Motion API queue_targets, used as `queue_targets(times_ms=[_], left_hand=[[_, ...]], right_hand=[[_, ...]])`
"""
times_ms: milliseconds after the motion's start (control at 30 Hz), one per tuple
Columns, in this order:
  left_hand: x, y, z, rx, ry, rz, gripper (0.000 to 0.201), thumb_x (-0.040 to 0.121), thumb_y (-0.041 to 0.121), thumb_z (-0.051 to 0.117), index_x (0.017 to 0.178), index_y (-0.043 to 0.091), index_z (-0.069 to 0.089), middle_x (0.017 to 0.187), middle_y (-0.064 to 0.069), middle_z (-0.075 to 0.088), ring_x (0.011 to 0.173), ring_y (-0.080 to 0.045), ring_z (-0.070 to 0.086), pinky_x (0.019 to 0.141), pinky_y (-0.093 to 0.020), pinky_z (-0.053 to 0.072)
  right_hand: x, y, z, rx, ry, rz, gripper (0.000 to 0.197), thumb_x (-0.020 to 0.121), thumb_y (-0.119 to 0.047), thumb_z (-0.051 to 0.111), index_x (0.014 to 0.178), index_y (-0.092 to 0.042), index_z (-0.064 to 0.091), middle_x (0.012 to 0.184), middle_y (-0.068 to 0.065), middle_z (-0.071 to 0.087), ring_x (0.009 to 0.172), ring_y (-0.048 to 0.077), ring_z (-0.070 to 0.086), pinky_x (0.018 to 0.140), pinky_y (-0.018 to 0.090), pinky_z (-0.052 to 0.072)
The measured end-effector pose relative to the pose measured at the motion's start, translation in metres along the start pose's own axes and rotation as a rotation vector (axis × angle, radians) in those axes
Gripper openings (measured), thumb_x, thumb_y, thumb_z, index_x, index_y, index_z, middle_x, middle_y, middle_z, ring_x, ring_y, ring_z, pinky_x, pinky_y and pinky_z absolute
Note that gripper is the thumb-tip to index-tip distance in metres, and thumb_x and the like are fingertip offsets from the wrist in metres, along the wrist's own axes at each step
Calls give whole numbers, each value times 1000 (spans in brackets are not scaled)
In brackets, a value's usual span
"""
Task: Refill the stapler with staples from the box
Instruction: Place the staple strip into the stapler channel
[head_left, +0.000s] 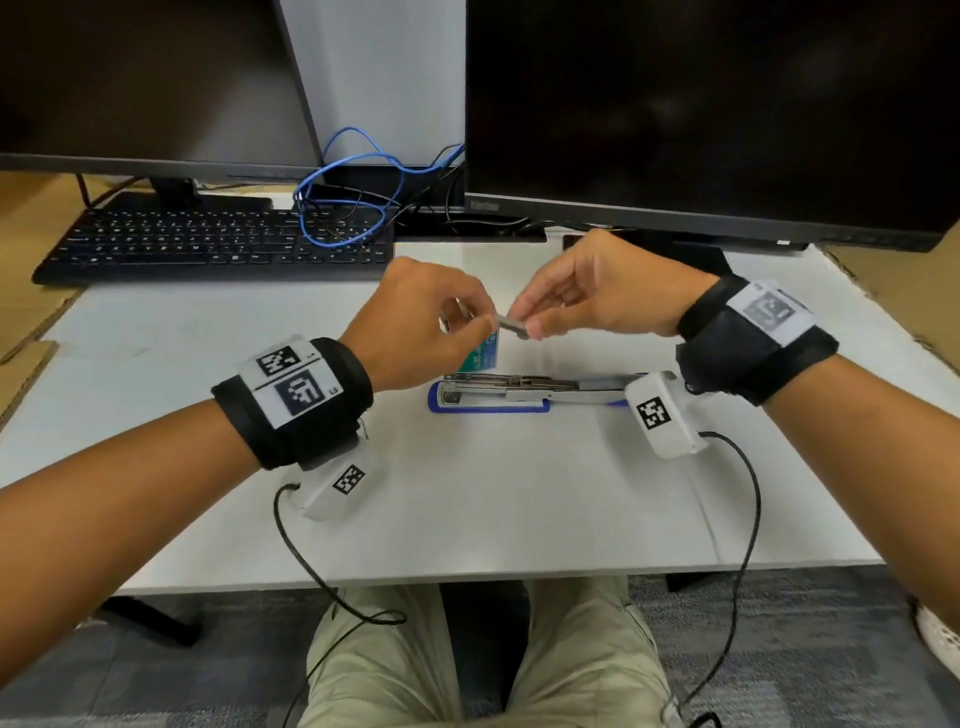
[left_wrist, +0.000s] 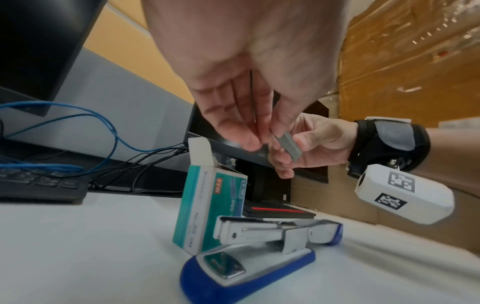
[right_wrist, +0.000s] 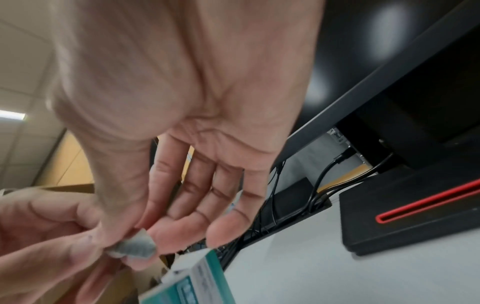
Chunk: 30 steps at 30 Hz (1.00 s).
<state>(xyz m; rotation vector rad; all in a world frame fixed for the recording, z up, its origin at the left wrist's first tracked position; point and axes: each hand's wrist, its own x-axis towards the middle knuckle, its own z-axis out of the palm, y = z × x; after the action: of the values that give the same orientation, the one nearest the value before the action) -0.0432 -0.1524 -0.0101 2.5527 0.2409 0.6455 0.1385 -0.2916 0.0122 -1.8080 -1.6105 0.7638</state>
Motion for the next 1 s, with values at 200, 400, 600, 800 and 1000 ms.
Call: queue_targets(times_ms=[200,400,600,800,1000], left_hand=[[-7,3,11,130,-264,-47,27,77,39,74,88,14,76,77,0,74,70,-13,69,66,-30,59],[-11,-6,16,270,-300,-101,25,80,37,72,92,16,75,91,-3,72,82,-23,66,73,-42,57],[-16,-10,17,303,-325,-155,24,82,34,72,96,15,77,94,-10,76,80,-25,69,71,-41,59],[-19,-11,15,224,-297,-201,23,80,30,76,97,14,79,87,-8,78,73,-20,71,72,-38,61],[-22,-17,14,196,-300,-212,23,82,27,74,100,14,78,95,-6,78,75,-14,64,78,-36,60]], right_hand=[[-2,9,24,-112,-7,55,19,81,-18,78,100,-16,78,90,-5,78,79,9,74,71,12,55],[3,12,49,-220,77,24,19,80,-20,79,99,-16,78,92,-2,77,79,10,74,66,11,54],[9,15,63,-349,107,12,22,83,-26,76,102,-16,77,95,-1,77,79,10,70,69,17,56],[11,14,66,-402,124,0,20,83,-29,74,101,-19,78,97,-2,77,78,9,70,67,15,52],[10,10,67,-429,128,-7,19,84,-33,73,100,-25,79,101,-3,78,75,6,65,77,29,59]])
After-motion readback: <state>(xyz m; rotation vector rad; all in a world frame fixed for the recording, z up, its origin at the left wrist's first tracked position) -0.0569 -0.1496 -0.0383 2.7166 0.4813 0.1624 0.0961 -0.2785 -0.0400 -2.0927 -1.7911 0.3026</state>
